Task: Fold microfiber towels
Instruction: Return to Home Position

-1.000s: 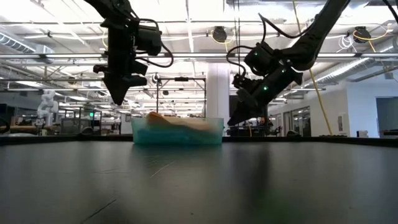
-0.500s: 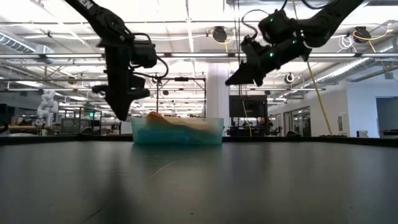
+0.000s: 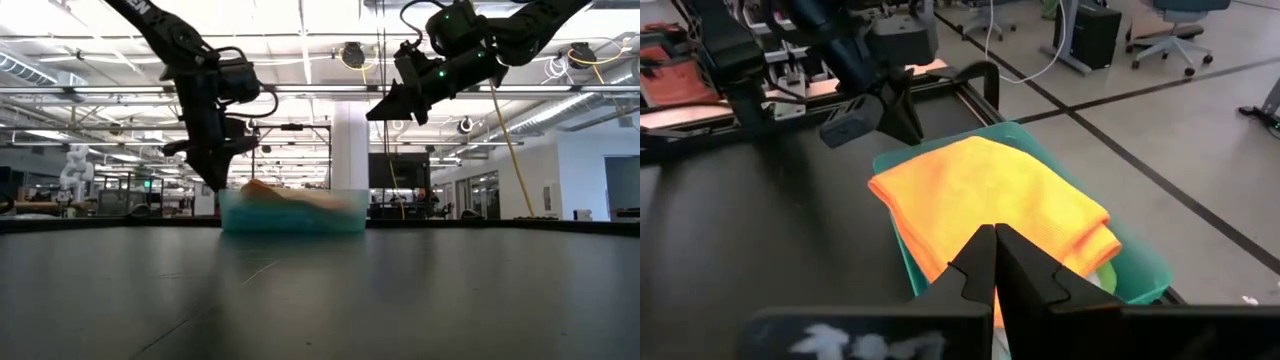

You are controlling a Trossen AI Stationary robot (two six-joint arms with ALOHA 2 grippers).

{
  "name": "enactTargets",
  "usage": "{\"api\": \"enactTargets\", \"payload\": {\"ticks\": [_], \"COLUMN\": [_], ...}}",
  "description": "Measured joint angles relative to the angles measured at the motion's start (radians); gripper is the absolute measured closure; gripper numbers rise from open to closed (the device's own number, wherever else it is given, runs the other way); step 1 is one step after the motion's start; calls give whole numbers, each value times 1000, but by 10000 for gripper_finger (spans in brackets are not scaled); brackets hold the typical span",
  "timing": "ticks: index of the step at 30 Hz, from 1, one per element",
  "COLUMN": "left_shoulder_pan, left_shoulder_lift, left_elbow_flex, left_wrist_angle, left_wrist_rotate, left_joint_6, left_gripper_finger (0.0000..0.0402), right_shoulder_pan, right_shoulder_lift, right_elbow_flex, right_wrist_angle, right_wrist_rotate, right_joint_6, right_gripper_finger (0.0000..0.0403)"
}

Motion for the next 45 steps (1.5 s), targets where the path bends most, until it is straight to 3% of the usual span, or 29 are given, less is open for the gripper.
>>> {"api": "enactTargets", "payload": {"ticks": [19, 25, 32, 38, 45], "left_shoulder_pan": [-17, -98, -248, -387, -578], "left_shoulder_lift": [-2, -69, -260, -462, -673], "left_elbow_flex": [0, 14, 17, -13, -256], "left_wrist_angle": [100, 163, 113, -15, 131], "left_wrist_rotate": [-17, 8, -57, -133, -212], "left_joint_6": [-18, 37, 179, 166, -41], "left_gripper_finger": [339, 339, 339, 339, 339], "right_shoulder_pan": [3, 5, -6, 36, 229], "right_shoulder_lift": [0, -42, -233, -453, -679], "right_elbow_flex": [0, 0, 0, -9, -221], "right_wrist_angle": [0, 2, -140, -328, -252], "right_wrist_rotate": [-7, -114, -109, -102, 106], "right_joint_6": [4, -12, -32, 32, 191], "right_gripper_finger": [403, 403, 403, 403, 403]}}
